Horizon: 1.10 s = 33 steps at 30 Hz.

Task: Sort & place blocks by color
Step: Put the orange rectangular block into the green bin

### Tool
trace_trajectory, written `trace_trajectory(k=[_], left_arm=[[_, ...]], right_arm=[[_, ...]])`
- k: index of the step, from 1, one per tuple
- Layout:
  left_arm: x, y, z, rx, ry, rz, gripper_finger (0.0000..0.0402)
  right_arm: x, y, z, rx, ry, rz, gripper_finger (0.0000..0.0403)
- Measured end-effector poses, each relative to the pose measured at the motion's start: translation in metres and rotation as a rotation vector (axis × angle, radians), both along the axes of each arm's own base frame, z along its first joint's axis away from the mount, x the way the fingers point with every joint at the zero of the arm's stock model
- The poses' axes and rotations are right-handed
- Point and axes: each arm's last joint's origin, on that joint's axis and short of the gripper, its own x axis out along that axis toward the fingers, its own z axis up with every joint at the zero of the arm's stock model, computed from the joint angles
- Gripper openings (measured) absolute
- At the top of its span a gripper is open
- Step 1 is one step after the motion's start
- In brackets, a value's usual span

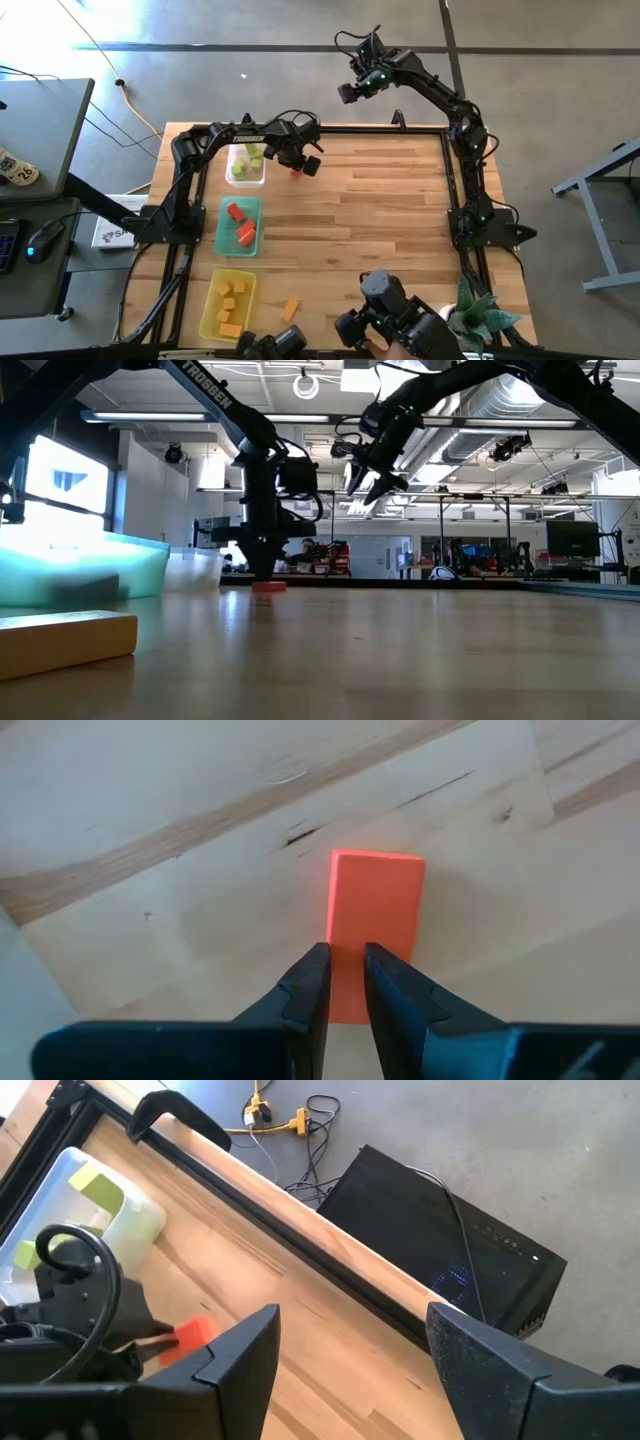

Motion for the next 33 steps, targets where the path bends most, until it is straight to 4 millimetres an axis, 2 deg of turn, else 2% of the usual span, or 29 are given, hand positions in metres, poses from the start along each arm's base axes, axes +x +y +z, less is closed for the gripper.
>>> trace_trajectory(k=[7, 19, 29, 33], left_arm=[[0.002, -0.003, 0.000, 0.003, 0.004, -0.015, 0.0070], [0.002, -0.004, 0.000, -0.069, -0.047, -0.040, 0.0154], [0.002, -0.005, 0.002, -0.073, -0.042, -0.043, 0.0157], [0.005, -0.003, 0.014, -0.069, -0.028, -0.069, 0.0157]], right_arm=[[0.002, 0.002, 0.000, -0.005, 0.002, 0.013, 0.0238], [0.002, 0.001, 0.000, -0.017, 0.010, 0.025, 0.0238], [0.001, 0.001, 0.000, -0.044, 0.041, 0.002, 0.0238], [0.000, 0.001, -0.001, -0.045, 0.056, 0.019, 0.0238]])
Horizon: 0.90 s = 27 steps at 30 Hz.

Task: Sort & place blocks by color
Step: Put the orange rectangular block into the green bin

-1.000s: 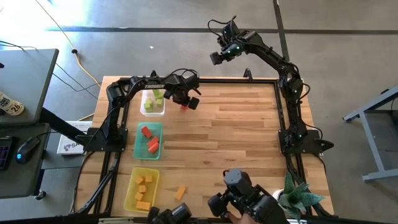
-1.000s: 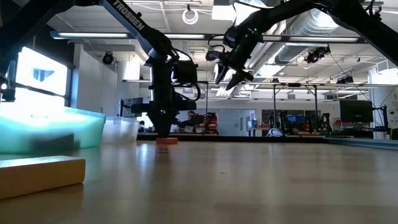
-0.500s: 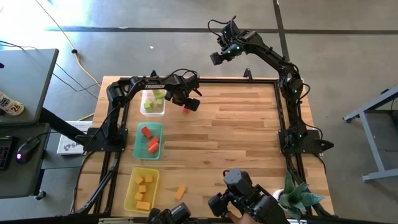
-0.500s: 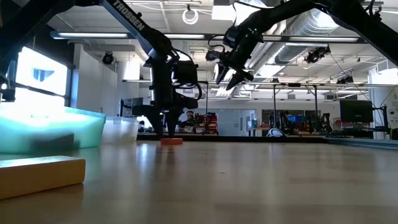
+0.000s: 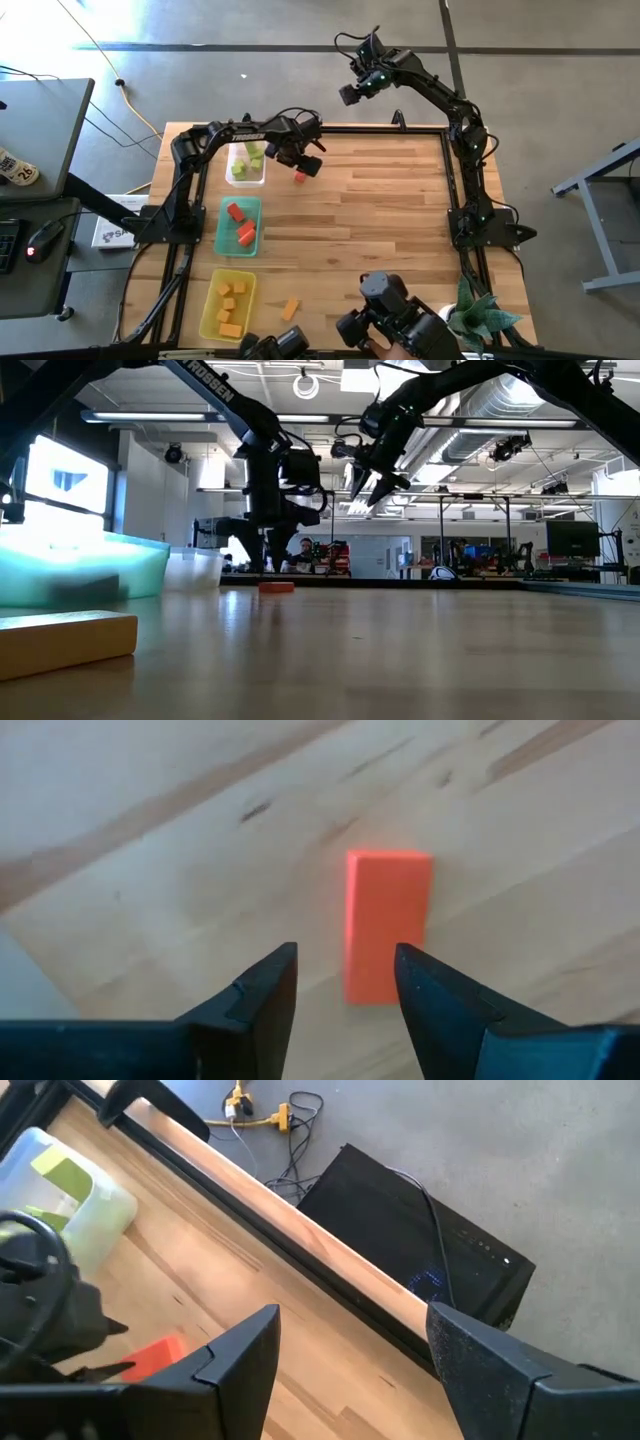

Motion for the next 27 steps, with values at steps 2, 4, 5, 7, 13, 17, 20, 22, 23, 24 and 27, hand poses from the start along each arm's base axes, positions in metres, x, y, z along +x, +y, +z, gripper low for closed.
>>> trace_trajectory(k=[2, 4, 5, 7, 13, 17, 20, 22, 23, 24, 27], left_arm=[[0.004, 0.002, 0.007, 0.015, -0.013, -0.008, 0.0157], [0.008, 0.002, 0.014, 0.027, -0.028, -0.014, 0.0157], [0.010, 0.002, 0.018, 0.035, -0.040, -0.019, 0.0157], [0.014, -0.002, 0.019, 0.042, -0.049, -0.031, 0.0157], [0.021, -0.012, 0.019, 0.093, -0.008, -0.028, 0.0157], [0.021, -0.012, 0.019, 0.124, 0.009, -0.011, 0.0157], [0.020, -0.010, 0.019, 0.104, -0.004, -0.007, 0.0156], [0.019, -0.009, 0.019, 0.092, -0.012, -0.005, 0.0156], [0.019, -0.009, 0.019, 0.089, -0.014, -0.005, 0.0156], [0.019, -0.009, 0.019, 0.089, -0.014, -0.005, 0.0156], [0.019, -0.009, 0.019, 0.088, -0.014, -0.005, 0.0156]], right_arm=[[-0.001, 0.001, -0.001, 0.008, 0.008, 0.001, 0.0238], [-0.001, 0.001, -0.001, 0.010, 0.013, -0.001, 0.0238], [-0.001, 0.001, -0.001, 0.010, 0.019, -0.004, 0.0238], [-0.002, 0.001, -0.001, 0.010, 0.027, -0.007, 0.0238], [-0.002, 0.001, -0.002, 0.012, 0.031, -0.008, 0.0238], [-0.002, 0.001, -0.002, 0.014, 0.030, -0.012, 0.0238], [-0.002, 0.001, -0.002, 0.014, 0.029, -0.012, 0.0238], [-0.002, 0.001, -0.002, 0.015, 0.029, -0.014, 0.0238], [-0.002, 0.001, -0.002, 0.016, 0.028, -0.014, 0.0238], [-0.002, 0.001, -0.002, 0.016, 0.028, -0.014, 0.0238], [-0.002, 0.001, -0.002, 0.016, 0.028, -0.015, 0.0238]])
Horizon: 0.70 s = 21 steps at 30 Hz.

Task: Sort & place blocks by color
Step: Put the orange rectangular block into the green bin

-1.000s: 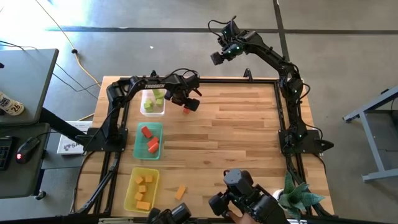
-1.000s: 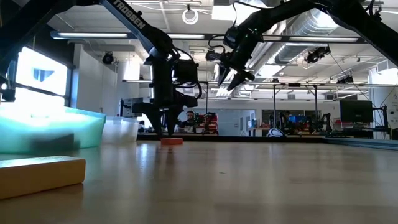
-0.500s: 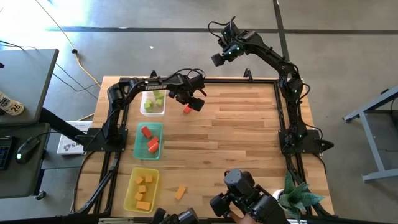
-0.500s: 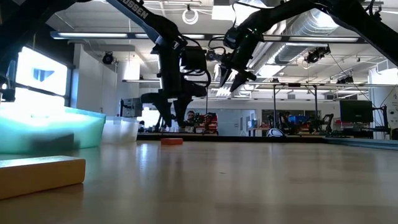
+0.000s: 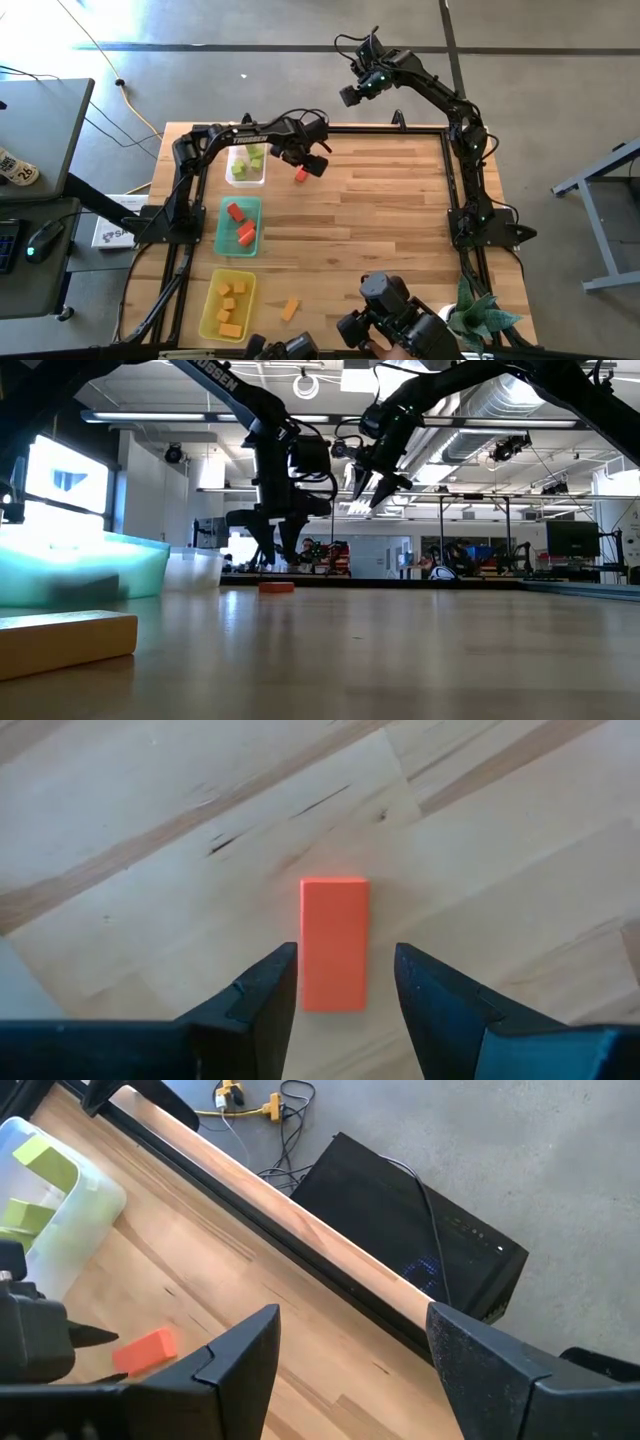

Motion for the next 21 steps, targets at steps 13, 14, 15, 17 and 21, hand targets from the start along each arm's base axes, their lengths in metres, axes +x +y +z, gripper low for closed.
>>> trace_trajectory(k=[13, 14, 15, 17, 21], left_arm=[[0.003, 0.001, -0.018, -0.031, 0.040, -0.001, 0.0156], [0.002, 0.001, -0.018, -0.027, 0.043, 0.000, 0.0156], [0.002, 0.002, -0.018, -0.028, 0.042, 0.001, 0.0156], [0.001, 0.004, -0.018, -0.044, 0.032, -0.001, 0.0156], [0.000, 0.004, -0.021, -0.052, 0.026, -0.002, 0.0156]], right_arm=[[0.001, 0.001, 0.000, 0.018, -0.011, -0.027, 0.0238], [0.001, 0.001, 0.000, 0.022, -0.013, -0.031, 0.0238], [0.002, 0.001, 0.000, 0.024, -0.015, -0.030, 0.0238], [0.002, 0.002, 0.000, 0.024, -0.015, -0.028, 0.0238], [0.005, 0.004, 0.000, 0.024, -0.014, -0.021, 0.0238]])
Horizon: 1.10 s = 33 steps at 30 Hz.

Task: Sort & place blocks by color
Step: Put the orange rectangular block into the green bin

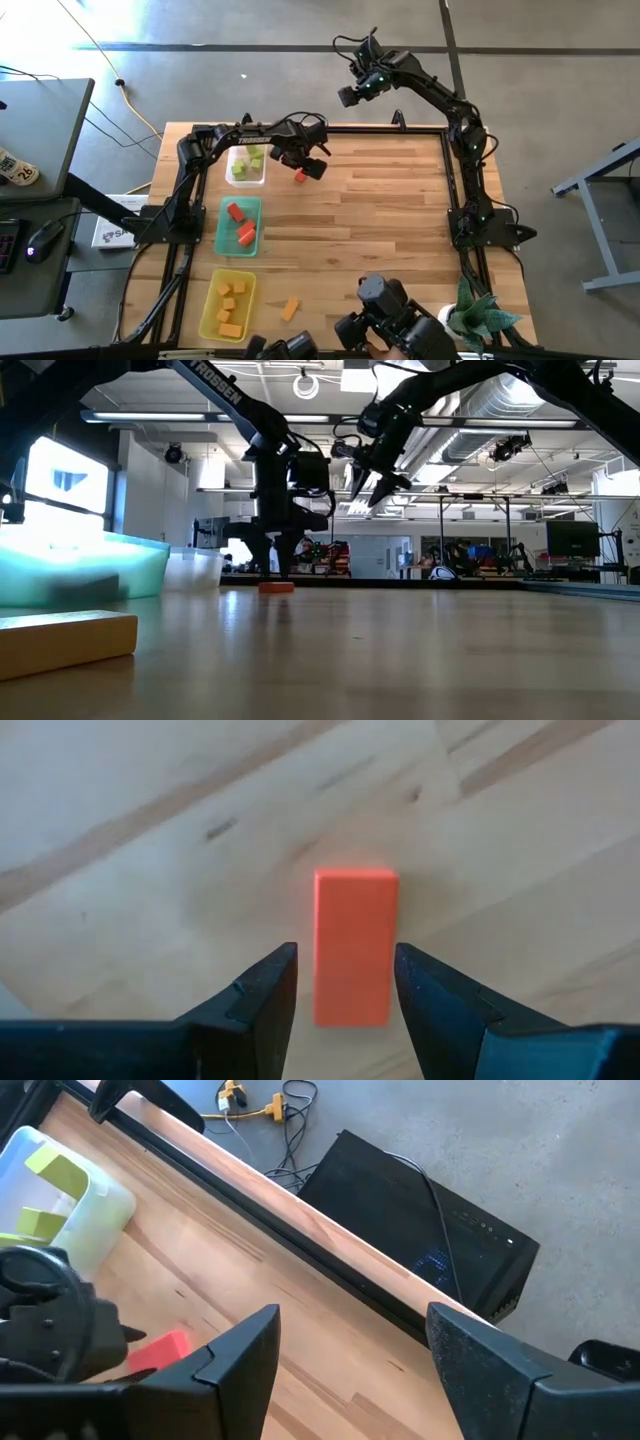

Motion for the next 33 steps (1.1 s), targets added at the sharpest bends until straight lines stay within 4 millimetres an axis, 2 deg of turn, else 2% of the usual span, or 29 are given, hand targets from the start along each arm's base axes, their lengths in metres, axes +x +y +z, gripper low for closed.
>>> trace_trajectory(k=[12, 17, 23, 30, 33], left_arm=[[-0.001, -0.004, -0.013, -0.040, -0.017, -0.010, 0.0156], [0.000, -0.003, -0.026, -0.063, 0.010, -0.013, 0.0156], [0.002, -0.006, -0.031, -0.038, 0.048, -0.046, 0.0155], [0.001, -0.009, -0.031, -0.049, 0.073, -0.197, 0.0098], [0.000, -0.012, -0.024, -0.044, 0.075, -0.247, 0.0098]], right_arm=[[0.002, 0.002, 0.000, -0.003, 0.002, 0.005, 0.0238], [0.002, 0.002, 0.000, 0.002, -0.001, -0.003, 0.0238], [0.003, 0.002, 0.000, 0.003, -0.002, -0.003, 0.0238], [0.003, 0.002, 0.000, 0.003, -0.002, -0.002, 0.0238], [0.003, 0.002, 0.000, 0.002, -0.001, 0.000, 0.0238]])
